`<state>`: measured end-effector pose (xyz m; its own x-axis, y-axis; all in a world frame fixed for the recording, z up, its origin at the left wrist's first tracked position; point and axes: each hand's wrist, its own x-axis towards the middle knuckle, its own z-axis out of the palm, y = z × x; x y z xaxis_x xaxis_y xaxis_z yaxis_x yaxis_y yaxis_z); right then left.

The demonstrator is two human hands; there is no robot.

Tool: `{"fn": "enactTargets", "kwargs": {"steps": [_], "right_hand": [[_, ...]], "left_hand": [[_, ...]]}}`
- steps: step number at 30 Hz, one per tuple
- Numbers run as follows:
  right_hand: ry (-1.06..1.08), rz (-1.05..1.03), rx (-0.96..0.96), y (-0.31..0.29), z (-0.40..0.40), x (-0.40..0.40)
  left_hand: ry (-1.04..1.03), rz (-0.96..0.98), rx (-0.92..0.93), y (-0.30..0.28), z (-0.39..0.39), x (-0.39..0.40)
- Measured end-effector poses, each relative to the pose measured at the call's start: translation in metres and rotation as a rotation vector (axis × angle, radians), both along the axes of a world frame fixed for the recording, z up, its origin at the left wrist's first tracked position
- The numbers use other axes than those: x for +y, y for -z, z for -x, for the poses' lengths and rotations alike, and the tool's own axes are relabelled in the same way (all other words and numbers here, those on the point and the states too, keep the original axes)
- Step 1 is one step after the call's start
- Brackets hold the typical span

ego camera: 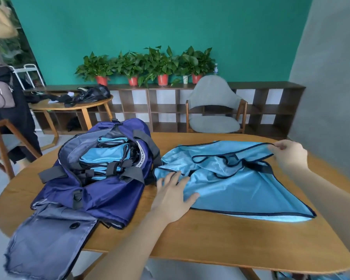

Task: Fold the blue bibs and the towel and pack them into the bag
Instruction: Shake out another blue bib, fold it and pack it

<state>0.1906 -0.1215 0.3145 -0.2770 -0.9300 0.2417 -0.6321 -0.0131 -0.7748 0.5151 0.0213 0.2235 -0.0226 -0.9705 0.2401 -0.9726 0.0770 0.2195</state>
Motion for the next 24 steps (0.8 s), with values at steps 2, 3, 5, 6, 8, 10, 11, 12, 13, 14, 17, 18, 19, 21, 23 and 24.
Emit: {"fn": "enactTargets", "kwargs": {"steps": [2,3,5,6,8,10,11,12,13,14,17,18,19,21,23,24], "right_hand": [[0.096,-0.094,0.000,0.007,0.031,0.009],[0.126,-0.122,0.015,0.012,0.042,0.013],[0.126,-0.142,0.059,0.018,0.052,0.020],[0.104,-0.138,0.084,0.018,0.049,0.025],[0.019,-0.097,0.139,0.018,0.031,0.032],[-0.112,-0.043,0.206,0.018,0.003,0.039],[-0.186,-0.023,0.224,0.019,-0.013,0.041],[-0.257,-0.019,0.226,0.020,-0.031,0.043],[-0.320,-0.027,0.224,0.022,-0.049,0.044],[-0.376,-0.038,0.230,0.024,-0.066,0.043],[-0.469,-0.072,0.388,0.033,-0.112,0.035],[-0.474,-0.088,0.476,0.035,-0.123,0.031],[-0.471,-0.109,0.555,0.037,-0.132,0.025],[-0.439,-0.154,0.671,0.039,-0.142,0.011],[-0.413,-0.189,0.722,0.035,-0.144,-0.004],[-0.414,-0.204,0.718,0.034,-0.143,-0.013]], "left_hand": [[-0.003,-0.006,-0.008,-0.001,0.001,0.001],[-0.004,-0.012,-0.012,-0.002,0.002,0.002],[-0.002,-0.016,-0.017,-0.003,0.003,0.003],[-0.001,-0.017,-0.019,-0.003,0.004,0.003],[0.002,-0.022,-0.012,-0.004,0.004,0.003],[0.003,-0.016,-0.009,-0.004,0.005,0.003],[0.002,-0.004,-0.010,-0.004,0.005,0.003],[0.001,0.011,-0.006,-0.003,0.005,0.004],[0.001,0.028,0.004,-0.003,0.005,0.004],[0.005,0.048,0.015,-0.002,0.004,0.004],[0.049,0.107,0.023,0.001,0.003,0.004],[0.070,0.122,0.022,0.003,0.003,0.004],[0.091,0.133,0.028,0.004,0.002,0.005],[0.128,0.146,0.064,0.006,0.001,0.007],[0.155,0.146,0.102,0.007,0.000,0.009],[0.164,0.137,0.114,0.007,0.000,0.010]]}}
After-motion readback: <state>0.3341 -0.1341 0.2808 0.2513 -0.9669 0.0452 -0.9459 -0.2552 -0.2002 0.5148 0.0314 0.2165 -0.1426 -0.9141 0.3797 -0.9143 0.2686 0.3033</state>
